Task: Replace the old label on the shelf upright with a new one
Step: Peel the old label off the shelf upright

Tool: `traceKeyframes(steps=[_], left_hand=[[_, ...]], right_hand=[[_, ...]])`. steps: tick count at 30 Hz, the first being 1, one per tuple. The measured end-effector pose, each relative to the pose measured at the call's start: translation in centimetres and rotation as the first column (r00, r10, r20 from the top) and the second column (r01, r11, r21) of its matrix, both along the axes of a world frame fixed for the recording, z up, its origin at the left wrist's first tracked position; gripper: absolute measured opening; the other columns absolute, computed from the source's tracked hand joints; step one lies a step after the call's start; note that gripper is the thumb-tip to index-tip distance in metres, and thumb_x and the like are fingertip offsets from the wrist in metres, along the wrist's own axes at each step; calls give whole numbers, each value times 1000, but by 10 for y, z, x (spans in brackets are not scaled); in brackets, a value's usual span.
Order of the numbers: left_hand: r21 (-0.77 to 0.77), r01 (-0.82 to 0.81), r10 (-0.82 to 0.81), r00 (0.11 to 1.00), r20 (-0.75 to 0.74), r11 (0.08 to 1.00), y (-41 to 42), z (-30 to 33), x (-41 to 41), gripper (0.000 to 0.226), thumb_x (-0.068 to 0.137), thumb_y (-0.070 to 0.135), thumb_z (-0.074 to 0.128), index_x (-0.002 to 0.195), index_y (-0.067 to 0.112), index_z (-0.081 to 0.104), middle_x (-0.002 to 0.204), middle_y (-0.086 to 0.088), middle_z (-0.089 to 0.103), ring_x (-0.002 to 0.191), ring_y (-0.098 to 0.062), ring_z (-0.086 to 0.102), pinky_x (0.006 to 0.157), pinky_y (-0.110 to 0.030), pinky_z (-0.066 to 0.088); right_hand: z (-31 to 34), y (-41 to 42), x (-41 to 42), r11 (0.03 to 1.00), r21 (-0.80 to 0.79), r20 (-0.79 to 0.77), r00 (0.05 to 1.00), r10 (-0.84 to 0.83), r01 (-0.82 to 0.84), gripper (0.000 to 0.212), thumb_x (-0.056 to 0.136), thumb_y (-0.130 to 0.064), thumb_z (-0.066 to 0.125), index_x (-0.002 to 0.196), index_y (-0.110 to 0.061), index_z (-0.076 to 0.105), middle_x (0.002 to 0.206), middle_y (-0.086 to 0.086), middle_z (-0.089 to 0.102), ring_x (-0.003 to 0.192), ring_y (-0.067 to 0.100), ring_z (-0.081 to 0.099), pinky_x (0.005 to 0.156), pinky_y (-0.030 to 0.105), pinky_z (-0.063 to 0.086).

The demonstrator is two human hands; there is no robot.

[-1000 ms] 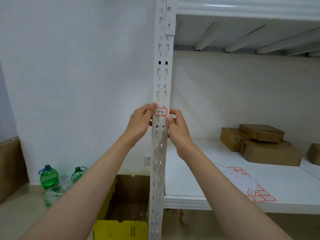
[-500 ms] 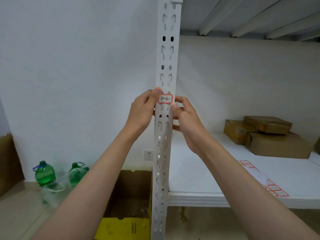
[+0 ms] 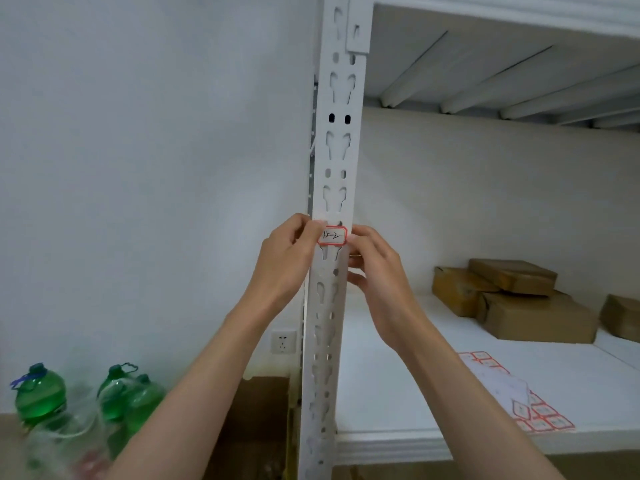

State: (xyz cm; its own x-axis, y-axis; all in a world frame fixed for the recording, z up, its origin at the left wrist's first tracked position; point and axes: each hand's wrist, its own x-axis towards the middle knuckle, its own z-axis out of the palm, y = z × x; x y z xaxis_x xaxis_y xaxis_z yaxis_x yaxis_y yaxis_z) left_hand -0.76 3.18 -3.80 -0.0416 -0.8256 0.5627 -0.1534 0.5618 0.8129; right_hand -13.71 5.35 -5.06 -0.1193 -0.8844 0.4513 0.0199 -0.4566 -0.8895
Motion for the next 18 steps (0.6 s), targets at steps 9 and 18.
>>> traceKeyframes(steps=[9, 18], left_hand=[[-90, -34, 23, 992, -124, 995, -9, -11, -27, 20, 91, 26, 63, 109, 21, 57, 91, 10, 66, 77, 0, 65, 54, -10, 48], [-61, -113, 103, 983, -154, 992, -11, 0, -36, 16, 83, 33, 63, 88, 21, 54, 63, 15, 58, 52, 5, 56, 45, -8, 38]], right_hand=[[-9, -13, -1, 987, -72, 104, 983, 151, -144, 27, 103, -19, 44, 113, -19, 70, 105, -1, 76, 94, 9, 71, 78, 28, 57], [-6, -23, 4, 987, 9, 163, 974, 157, -160, 32, 96, -29, 46, 104, -10, 70, 110, 13, 72, 93, 16, 68, 87, 39, 58]])
